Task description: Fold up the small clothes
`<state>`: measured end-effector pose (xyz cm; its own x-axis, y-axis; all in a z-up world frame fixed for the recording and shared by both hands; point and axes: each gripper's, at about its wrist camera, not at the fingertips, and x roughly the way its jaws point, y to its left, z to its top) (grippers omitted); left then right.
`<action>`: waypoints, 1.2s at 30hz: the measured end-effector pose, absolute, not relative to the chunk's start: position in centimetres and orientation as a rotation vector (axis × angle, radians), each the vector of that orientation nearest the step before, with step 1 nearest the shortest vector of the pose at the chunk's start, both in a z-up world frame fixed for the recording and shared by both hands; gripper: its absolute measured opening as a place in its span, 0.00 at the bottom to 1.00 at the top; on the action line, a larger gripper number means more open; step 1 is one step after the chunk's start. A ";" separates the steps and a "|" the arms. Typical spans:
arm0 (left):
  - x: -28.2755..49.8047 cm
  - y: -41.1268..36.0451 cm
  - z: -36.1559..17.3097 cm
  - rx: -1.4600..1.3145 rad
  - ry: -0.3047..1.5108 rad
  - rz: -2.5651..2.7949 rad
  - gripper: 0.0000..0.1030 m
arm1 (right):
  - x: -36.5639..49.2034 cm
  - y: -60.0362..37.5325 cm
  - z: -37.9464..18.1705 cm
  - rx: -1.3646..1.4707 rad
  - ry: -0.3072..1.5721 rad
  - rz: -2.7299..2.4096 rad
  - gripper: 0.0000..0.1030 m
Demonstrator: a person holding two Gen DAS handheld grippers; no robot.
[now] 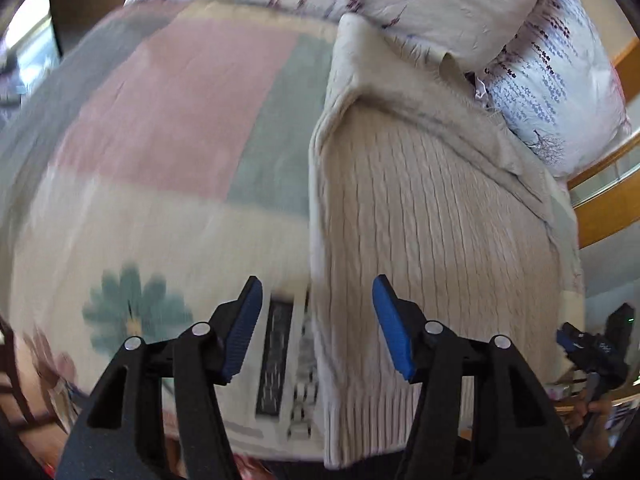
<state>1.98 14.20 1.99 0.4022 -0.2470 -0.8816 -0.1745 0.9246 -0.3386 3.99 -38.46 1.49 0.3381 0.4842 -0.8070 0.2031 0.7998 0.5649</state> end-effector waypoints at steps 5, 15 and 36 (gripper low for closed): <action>-2.3 13.7 1.1 -0.565 1.156 -0.119 0.41 | 1.8 -37.5 -0.4 0.836 1.322 0.339 0.20; -3.9 12.3 0.1 -0.739 1.213 -0.160 0.07 | -0.3 -35.9 -1.2 0.922 1.328 0.415 0.08; 26.1 15.9 6.8 -0.435 1.008 -0.099 0.67 | 25.6 -39.7 4.2 1.016 0.925 0.251 0.61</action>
<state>26.11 15.95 6.84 0.5368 -0.2784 -0.7965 -0.1178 0.9100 -0.3974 25.60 -39.73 4.21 0.6104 0.5754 -0.5443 0.2215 0.5357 0.8148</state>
